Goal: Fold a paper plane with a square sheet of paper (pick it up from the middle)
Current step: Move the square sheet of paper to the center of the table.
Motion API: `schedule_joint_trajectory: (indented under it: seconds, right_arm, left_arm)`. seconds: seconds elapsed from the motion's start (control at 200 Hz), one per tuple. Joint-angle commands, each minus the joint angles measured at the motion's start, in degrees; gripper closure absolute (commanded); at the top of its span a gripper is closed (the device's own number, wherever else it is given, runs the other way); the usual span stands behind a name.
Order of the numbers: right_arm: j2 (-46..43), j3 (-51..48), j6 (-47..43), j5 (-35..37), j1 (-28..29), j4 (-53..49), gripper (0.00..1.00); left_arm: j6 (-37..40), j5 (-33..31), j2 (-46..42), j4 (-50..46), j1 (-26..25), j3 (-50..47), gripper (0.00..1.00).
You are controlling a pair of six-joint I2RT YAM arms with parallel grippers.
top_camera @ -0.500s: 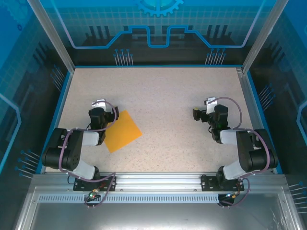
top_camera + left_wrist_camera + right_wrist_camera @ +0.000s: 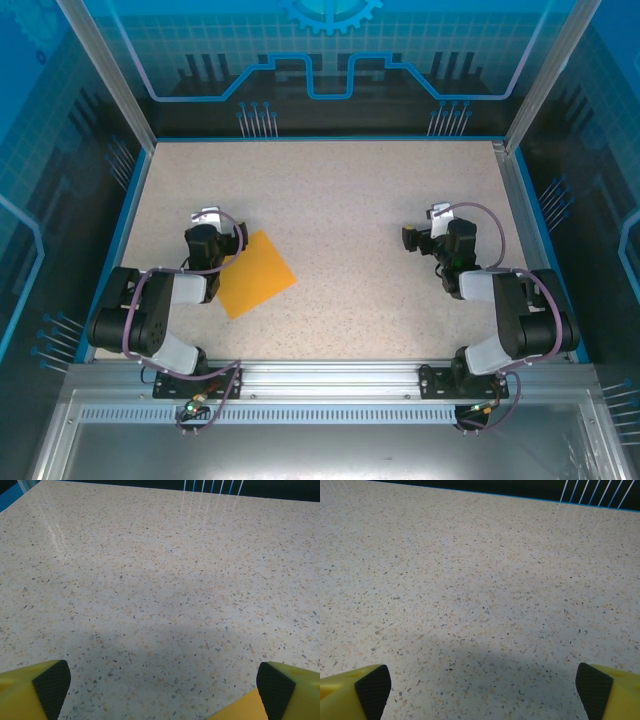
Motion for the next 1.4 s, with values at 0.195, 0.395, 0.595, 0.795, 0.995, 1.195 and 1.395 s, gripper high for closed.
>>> schedule_joint_trajectory:
  seconds: [0.195,0.395,0.595,0.795,0.995,1.195,1.395]
  right_arm:
    - [0.2,1.3,-0.2,-0.6,-1.1,0.3,0.01]
    - [0.3,1.3,-0.3,-0.6,-1.0,0.3,0.01]
    - [0.3,1.3,-0.1,-0.9,-1.3,0.3,0.01]
    - [-1.0,2.7,-0.9,0.4,-0.1,-3.3,0.01]
    - [-9.3,11.1,3.0,5.1,1.8,-28.7,0.01]
    - [-15.6,19.8,18.4,-0.9,0.5,-54.0,0.01]
    - [-14.9,20.2,24.5,-22.1,0.0,-57.2,0.01]
  left_arm:
    - [0.6,1.0,-0.4,1.4,0.5,0.7,0.01]
    - [0.6,1.0,-0.4,1.4,0.5,0.8,0.01]
    - [0.1,-0.3,-1.6,0.0,0.5,1.0,0.01]
    - [-1.4,0.0,-13.5,-12.1,0.5,1.7,0.01]
    - [-13.9,2.4,-24.7,-36.4,0.6,9.6,0.01]
    - [-29.2,6.7,-25.2,-57.5,0.8,16.8,0.01]
    - [-35.1,20.1,-23.7,-59.8,0.8,16.2,0.01]
